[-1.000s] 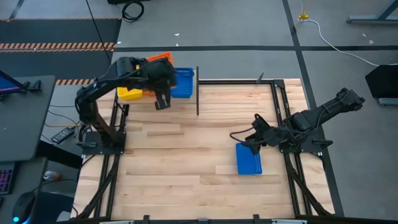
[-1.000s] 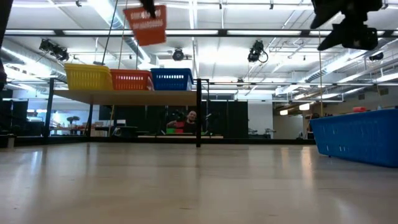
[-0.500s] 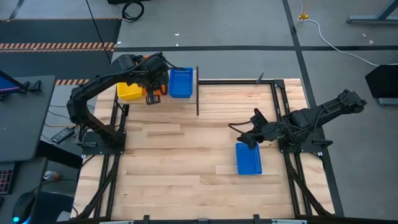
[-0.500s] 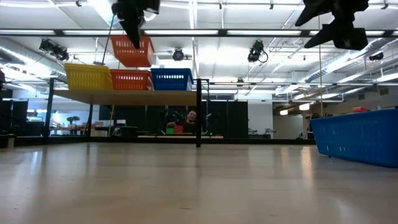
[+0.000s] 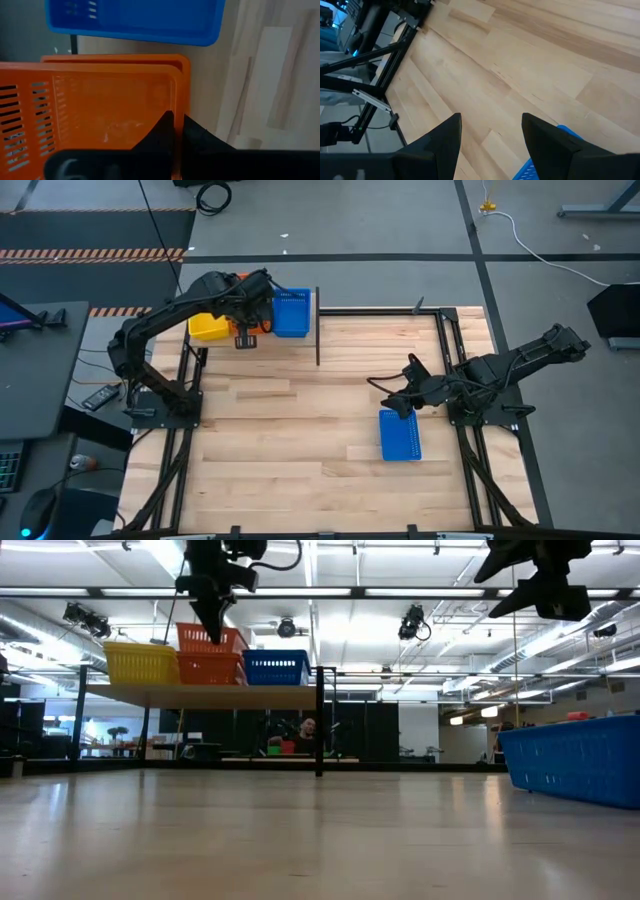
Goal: Stack baskets on shelf by color
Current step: Stack the orange bin on top of the orange bin on the shelf
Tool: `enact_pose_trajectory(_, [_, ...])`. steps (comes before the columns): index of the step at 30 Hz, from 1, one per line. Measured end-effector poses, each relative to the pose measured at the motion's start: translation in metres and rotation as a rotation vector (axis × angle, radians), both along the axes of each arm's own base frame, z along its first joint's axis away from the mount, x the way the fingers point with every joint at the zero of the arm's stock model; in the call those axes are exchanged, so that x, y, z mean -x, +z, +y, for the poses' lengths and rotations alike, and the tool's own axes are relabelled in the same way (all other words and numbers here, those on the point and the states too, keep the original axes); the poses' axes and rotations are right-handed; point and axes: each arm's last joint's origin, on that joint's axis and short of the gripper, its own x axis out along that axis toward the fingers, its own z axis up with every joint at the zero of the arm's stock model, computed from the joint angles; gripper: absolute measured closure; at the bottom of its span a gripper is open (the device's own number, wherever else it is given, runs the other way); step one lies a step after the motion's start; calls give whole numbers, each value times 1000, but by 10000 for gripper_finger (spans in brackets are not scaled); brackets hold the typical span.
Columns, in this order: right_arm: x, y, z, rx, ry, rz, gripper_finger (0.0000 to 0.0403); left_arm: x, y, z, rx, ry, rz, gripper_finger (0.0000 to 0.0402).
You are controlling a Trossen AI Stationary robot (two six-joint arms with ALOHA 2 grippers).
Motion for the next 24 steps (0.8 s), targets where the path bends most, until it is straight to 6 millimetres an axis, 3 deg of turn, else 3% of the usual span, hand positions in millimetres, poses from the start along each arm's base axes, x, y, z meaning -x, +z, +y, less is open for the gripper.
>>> enact_pose_trajectory(16, [0,0,0,-3,8,3,189,-2,-3,1,0,12,-14,379])
enact_pose_trajectory(24, [0,0,0,2,13,4,189,-2,-5,-5,90,-5,-34,356])
